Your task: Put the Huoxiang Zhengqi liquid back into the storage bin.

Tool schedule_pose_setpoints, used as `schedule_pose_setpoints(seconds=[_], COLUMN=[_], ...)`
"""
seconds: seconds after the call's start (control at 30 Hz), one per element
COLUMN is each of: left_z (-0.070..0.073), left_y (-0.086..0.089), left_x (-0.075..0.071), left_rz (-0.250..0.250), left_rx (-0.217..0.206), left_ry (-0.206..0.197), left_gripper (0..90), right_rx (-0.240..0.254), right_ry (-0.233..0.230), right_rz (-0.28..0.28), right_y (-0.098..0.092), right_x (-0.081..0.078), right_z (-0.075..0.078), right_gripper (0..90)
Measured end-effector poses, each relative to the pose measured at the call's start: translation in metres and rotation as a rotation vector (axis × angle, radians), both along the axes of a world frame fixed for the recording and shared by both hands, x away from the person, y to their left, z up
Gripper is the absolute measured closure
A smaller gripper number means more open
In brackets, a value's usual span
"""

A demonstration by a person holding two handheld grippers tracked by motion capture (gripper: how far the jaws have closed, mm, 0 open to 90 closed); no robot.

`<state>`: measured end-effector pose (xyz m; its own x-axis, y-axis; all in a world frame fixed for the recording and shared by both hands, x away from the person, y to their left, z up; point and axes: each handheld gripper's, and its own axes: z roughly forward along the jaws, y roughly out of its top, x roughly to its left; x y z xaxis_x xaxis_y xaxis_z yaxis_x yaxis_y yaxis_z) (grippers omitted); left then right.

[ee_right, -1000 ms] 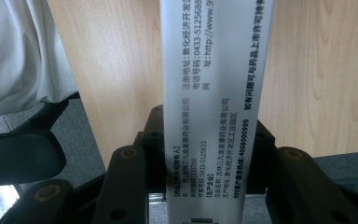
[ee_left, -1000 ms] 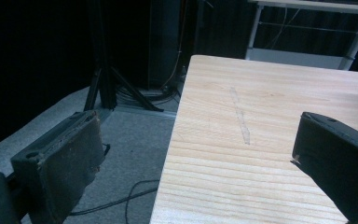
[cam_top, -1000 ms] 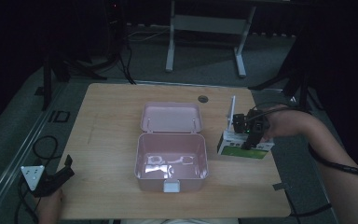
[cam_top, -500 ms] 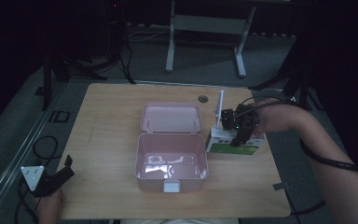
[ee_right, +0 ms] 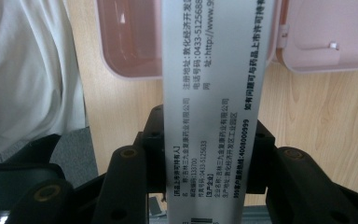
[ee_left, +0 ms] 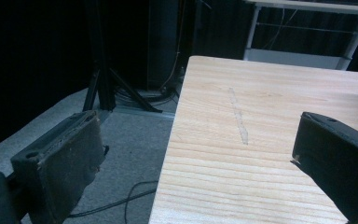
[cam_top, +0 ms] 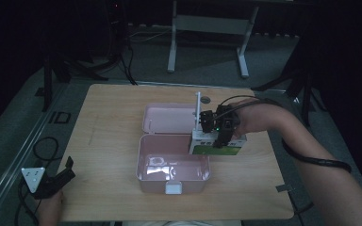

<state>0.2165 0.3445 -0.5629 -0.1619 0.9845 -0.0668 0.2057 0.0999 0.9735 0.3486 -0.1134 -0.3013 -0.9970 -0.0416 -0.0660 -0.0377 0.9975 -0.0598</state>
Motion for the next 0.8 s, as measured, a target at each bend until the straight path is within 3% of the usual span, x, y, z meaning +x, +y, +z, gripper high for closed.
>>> schedule_pose_setpoints(seconds=[0.27,0.63,0.8], left_z=[0.0,0.0,0.0], left_y=[0.0,0.0,0.0], left_x=[0.0,0.0,0.0], left_rz=[-0.003,-0.003,-0.004], left_rx=[0.0,0.001,0.0], left_ry=[-0.002,-0.001,-0.002], left_gripper=[2.1,2.2,2.1], right_rx=[0.006,0.007,-0.02], right_ry=[0.027,0.028,0.036], right_rz=[0.028,0.07,0.087], right_y=[0.026,0.058,0.071], right_x=[-0.006,-0.009,-0.013], right_z=[-0.002,-0.008,-0.013], right_gripper=[61.7,61.6,61.6])
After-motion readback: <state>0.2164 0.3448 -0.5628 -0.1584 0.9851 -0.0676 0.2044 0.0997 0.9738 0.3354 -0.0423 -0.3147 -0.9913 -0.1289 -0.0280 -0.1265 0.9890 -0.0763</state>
